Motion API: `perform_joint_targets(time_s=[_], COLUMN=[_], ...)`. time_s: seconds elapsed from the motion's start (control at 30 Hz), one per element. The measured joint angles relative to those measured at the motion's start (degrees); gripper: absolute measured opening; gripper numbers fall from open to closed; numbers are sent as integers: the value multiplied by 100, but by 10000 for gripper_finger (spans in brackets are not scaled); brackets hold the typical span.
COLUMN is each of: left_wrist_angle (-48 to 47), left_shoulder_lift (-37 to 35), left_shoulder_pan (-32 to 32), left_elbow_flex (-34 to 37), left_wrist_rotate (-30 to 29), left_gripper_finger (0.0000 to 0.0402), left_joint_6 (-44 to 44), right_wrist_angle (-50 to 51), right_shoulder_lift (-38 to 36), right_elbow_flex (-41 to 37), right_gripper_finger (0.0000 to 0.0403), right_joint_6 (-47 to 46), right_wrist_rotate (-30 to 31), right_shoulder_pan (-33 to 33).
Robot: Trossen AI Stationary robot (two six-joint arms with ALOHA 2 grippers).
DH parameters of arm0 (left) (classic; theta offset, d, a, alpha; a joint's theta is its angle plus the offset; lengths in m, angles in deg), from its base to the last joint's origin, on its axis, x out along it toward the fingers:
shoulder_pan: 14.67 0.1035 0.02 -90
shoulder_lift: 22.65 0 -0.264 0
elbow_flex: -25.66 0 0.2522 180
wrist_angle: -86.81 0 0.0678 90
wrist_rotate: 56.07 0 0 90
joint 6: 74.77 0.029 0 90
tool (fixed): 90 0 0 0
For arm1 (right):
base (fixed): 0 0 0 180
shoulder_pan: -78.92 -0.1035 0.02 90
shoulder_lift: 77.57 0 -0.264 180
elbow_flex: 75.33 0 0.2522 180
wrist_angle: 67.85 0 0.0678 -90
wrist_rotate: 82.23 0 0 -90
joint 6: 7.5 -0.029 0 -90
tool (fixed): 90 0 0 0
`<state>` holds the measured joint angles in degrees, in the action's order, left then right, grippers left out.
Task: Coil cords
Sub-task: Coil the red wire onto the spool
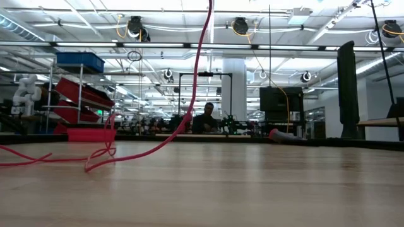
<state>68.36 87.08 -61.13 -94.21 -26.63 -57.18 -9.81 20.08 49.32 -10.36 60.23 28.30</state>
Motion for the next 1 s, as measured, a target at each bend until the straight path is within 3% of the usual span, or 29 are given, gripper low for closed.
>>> perform_joint_targets(time_s=[0.33, 0.6, 1.0], left_wrist_angle=[134, 130, 375], left_shoulder_lift=[0, 0, -9], left_shoulder_pan=[-250, -355, -347], left_elbow_flex=[0, 0, 0], left_wrist_rotate=[220, 345, 321], left_gripper_finger=[1, 4, 6], left_joint_6=[878, 1136, 1140], right_wrist_angle=[-31, -1005, -1152], right_shoulder_lift=[89, 259, 295], right_elbow_flex=[0, 0, 0], right_gripper_finger=[112, 112, 112], right_joint_6=[787, 1868, 1989], right_wrist_rotate=[-191, -694, -785], right_shoulder_pan=[-18, -19, 18])
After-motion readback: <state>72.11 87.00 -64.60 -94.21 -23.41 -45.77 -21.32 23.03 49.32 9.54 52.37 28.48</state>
